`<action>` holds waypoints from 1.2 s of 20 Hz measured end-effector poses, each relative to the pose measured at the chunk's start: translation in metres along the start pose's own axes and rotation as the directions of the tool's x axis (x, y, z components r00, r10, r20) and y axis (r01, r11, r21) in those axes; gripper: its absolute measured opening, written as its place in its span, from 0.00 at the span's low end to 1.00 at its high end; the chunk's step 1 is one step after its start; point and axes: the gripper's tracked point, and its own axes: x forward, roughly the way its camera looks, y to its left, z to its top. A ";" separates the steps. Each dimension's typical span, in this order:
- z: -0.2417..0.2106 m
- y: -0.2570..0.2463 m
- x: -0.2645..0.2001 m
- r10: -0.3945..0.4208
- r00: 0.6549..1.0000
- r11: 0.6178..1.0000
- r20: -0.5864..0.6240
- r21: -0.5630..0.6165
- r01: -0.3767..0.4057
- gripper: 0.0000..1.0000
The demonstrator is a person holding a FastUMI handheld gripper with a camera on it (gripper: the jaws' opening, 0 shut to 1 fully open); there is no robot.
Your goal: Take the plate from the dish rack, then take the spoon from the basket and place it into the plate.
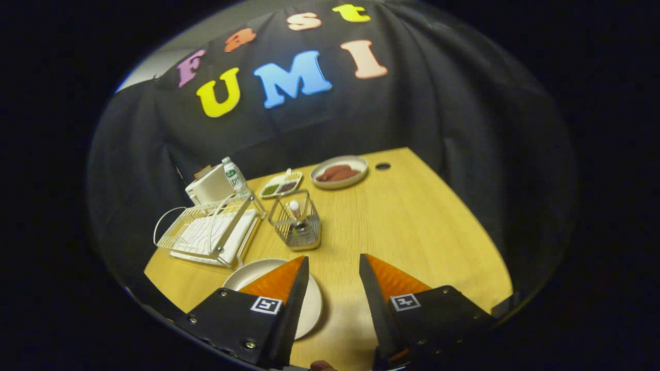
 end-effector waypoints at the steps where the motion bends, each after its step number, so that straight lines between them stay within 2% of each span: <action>1: 0.015 0.004 -0.007 0.002 0.999 1.000 0.045 -0.023 -0.001 0.62; 6: 0.097 0.015 -0.038 0.001 0.963 0.999 0.268 -0.042 0.011 0.62; 10: 0.134 0.027 -0.053 0.030 0.919 0.999 0.393 -0.033 -0.018 0.62; 14: 0.150 0.026 -0.048 0.009 0.861 0.995 0.509 -0.091 0.044 0.63; 17: 0.142 0.033 -0.038 -0.014 0.854 0.992 0.521 -0.098 0.076 0.98; 19: 0.137 0.045 -0.022 0.020 0.851 0.993 0.525 -0.107 0.043 0.99; 24: 0.107 0.049 0.031 0.034 0.858 0.993 0.512 -0.111 0.027 0.99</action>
